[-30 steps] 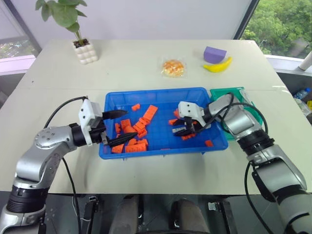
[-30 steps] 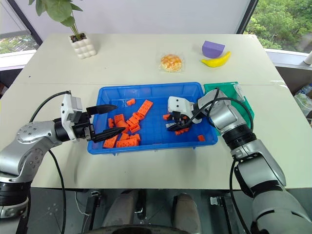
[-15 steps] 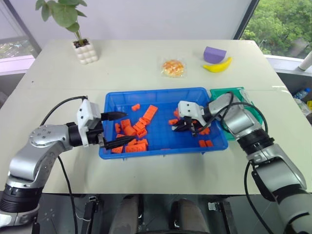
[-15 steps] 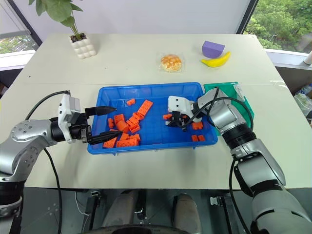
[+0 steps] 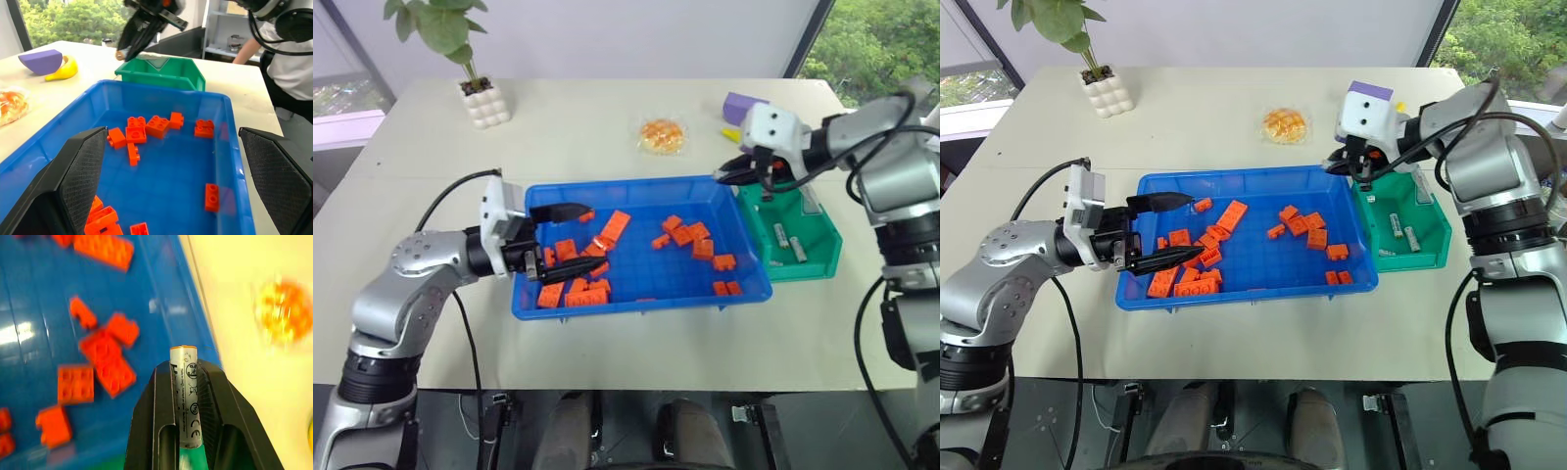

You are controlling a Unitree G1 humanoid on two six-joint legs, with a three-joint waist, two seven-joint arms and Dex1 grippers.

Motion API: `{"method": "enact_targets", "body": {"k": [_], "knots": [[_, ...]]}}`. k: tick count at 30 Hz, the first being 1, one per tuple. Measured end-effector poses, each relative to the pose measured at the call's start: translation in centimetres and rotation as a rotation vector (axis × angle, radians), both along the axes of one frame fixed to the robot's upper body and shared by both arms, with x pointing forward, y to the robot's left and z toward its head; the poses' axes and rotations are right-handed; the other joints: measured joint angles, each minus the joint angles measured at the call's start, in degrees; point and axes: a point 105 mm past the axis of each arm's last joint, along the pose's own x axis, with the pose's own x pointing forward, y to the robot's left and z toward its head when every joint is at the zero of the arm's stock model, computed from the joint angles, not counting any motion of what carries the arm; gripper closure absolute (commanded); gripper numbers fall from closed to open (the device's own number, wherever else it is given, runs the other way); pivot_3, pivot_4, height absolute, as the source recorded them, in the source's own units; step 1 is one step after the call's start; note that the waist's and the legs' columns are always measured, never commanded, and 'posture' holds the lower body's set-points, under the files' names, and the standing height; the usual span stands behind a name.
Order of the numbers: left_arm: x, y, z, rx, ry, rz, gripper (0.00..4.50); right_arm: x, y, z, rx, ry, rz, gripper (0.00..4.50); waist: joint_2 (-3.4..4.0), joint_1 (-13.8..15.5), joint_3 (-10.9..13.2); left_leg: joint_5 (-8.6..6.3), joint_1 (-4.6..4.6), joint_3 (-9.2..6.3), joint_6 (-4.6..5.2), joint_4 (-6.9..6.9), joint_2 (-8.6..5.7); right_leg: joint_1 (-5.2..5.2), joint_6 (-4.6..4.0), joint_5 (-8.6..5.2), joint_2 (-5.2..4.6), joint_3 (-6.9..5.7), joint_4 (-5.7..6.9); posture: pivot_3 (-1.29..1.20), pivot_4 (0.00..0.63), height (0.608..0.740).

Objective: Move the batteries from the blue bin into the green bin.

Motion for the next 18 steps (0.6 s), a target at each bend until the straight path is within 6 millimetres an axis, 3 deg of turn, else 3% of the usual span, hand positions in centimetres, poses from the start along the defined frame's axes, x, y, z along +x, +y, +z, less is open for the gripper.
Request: {"method": "enact_targets", "body": {"k": [6, 12, 18], "knots": [[1.0, -0.4, 0.2, -0.005, -0.011, -0.03, 0.0, -0.7, -4.8, -2.0, -0.048, 0.021, -0.171, 4.47, -0.01, 0.23, 0.0, 0.0, 0.0, 0.01, 0.0, 0.03, -0.01, 0.02, 0.0, 0.0, -0.02, 0.0, -0.01, 0.0, 0.15, 0.739], [1.4, -0.6, -0.3, -0.004, 0.01, -0.046, 0.0, -0.8, -7.2, -4.1, -0.066, 0.03, -0.28, 4.47, 0.02, -0.09, 0.01, 0.01, 0.0, 0.02, -0.01, 0.0, 0.02, -0.01, 0.0, 0.0, 0.01, 0.0, 0.0, 0.0, 0.15, 0.739], [1.5, -0.6, -0.1, 0.002, -0.005, -0.049, 0.0, -0.3, -8.0, -4.3, -0.059, -0.017, -0.336, 1.44, 0.02, -0.1, 0.01, 0.01, 0.0, 0.02, -0.01, 0.01, 0.02, 0.0, 0.0, 0.0, 0.0, 0.0, -0.01, 0.0, 0.15, 0.739]]}}
